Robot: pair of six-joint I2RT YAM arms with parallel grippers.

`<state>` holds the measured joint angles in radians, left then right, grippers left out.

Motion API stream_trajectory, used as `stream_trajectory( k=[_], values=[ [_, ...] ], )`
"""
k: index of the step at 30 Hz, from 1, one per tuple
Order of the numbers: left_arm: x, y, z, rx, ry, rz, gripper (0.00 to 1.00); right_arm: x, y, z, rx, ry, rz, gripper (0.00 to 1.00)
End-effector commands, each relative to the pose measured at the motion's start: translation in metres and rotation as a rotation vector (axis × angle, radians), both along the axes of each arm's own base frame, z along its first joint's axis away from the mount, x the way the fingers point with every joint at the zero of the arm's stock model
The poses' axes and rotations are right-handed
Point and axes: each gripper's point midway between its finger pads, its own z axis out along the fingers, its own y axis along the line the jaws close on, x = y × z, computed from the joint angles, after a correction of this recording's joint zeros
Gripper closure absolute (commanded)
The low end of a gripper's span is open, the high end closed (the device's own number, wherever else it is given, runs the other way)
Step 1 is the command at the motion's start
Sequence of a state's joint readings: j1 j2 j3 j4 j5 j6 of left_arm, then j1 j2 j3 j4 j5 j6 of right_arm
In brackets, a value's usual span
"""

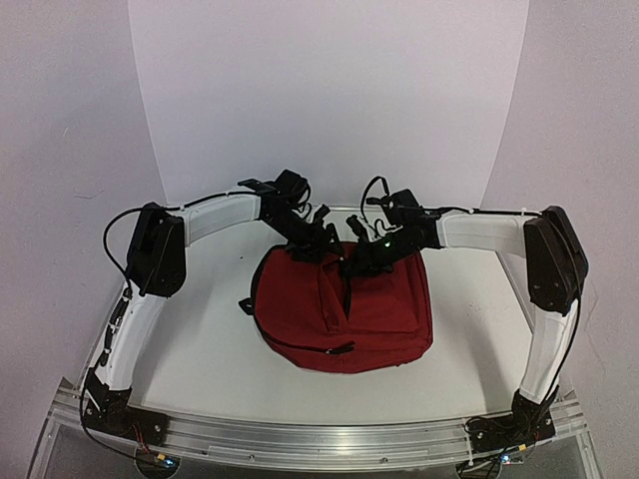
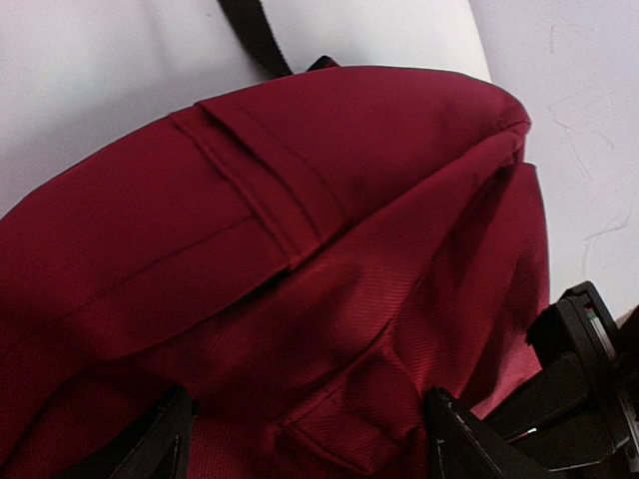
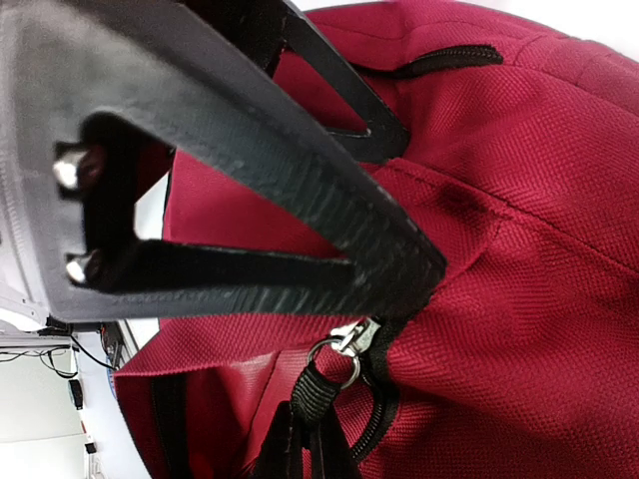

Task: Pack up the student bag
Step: Zip the student bag at the center of the board.

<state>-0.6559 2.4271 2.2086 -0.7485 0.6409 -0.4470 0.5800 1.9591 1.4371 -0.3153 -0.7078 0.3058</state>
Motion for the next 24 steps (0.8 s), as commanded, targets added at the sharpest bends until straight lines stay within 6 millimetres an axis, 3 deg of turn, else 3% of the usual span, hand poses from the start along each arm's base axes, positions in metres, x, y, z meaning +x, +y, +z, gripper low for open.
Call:
stream_trajectory(
  k=[1,3,8,13,20,24],
  values=[
    [0.002,0.01,-0.001,0.078,-0.01,0.049,0.22,-0.018,0.004,-0.009,-0.013,0.038,0.032,1.0],
    [-0.004,0.004,0.003,0.035,0.011,0.022,0.27,-0.018,0.004,-0.01,-0.017,0.034,0.033,1.0],
    [-0.022,-0.021,0.024,-0.164,0.073,-0.061,0.61,-0.01,0.008,-0.012,-0.019,0.029,0.031,1.0],
    [-0.008,-0.02,0.044,-0.222,0.045,-0.013,0.96,-0.009,0.012,0.0,0.007,0.024,0.037,1.0],
    [0.047,0.028,0.056,-0.254,0.031,0.248,1.0,-0.033,0.012,0.022,0.046,0.041,0.068,1.0],
    [0.071,0.053,0.064,-0.283,0.018,0.38,1.0,-0.056,0.007,0.016,0.036,0.077,0.089,1.0]
  ],
)
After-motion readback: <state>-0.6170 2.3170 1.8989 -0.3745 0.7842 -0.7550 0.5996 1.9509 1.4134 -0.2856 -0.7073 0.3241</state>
